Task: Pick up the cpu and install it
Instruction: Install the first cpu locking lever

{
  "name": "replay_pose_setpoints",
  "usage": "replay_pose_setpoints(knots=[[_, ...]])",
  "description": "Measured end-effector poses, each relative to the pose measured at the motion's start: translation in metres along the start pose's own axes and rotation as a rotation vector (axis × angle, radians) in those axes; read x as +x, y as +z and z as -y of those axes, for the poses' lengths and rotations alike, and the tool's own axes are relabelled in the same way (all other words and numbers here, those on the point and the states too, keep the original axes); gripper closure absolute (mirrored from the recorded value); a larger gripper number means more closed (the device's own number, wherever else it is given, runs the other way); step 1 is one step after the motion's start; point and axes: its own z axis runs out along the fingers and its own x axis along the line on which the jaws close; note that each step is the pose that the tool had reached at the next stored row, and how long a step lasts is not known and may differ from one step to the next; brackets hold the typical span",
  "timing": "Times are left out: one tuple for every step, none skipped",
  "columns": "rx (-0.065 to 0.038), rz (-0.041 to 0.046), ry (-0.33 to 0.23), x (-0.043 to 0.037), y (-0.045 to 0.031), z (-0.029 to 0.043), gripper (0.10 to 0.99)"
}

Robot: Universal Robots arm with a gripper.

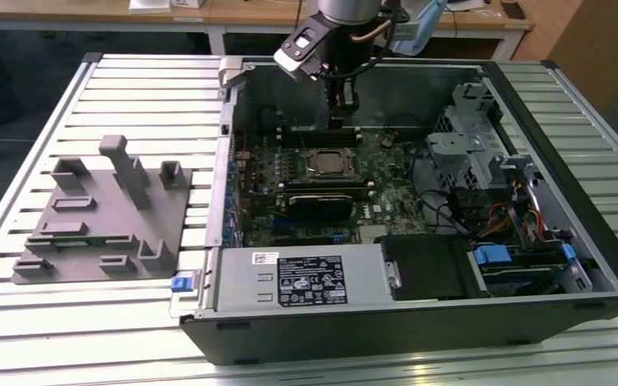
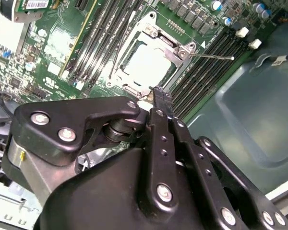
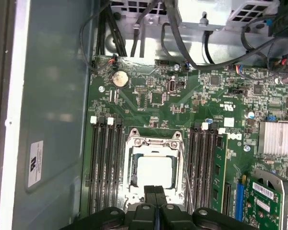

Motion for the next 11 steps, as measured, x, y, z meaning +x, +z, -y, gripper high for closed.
replay_pose_setpoints(knots=[[0.0, -0.0003, -0.019, 0.0, 0.0, 0.0, 0.98], [0.0, -0.0005, -0.038, 0.0, 0.0, 0.0, 0.98], [0.0, -0.0007, -0.055, 0.0, 0.0, 0.0, 0.98], [-0.001, -0.0009, -0.073, 0.0, 0.0, 0.0, 0.98], [-0.001, -0.0012, -0.091, 0.0, -0.0001, 0.0, 0.98], [-0.001, -0.0015, -0.109, 0.0, 0.0, 0.0, 0.98], [-0.001, -0.0018, -0.125, 0.0, 0.0, 0.0, 0.98], [-0.001, -0.002, -0.14, 0.0, 0.0, 0.0, 0.98], [-0.001, -0.0022, -0.155, 0.0, 0.0, 0.0, 0.98], [-0.002, -0.0024, -0.168, 0.0, 0.0, 0.0, 0.98], [-0.002, -0.0026, -0.181, 0.0, 0.0, 0.0, 0.98]])
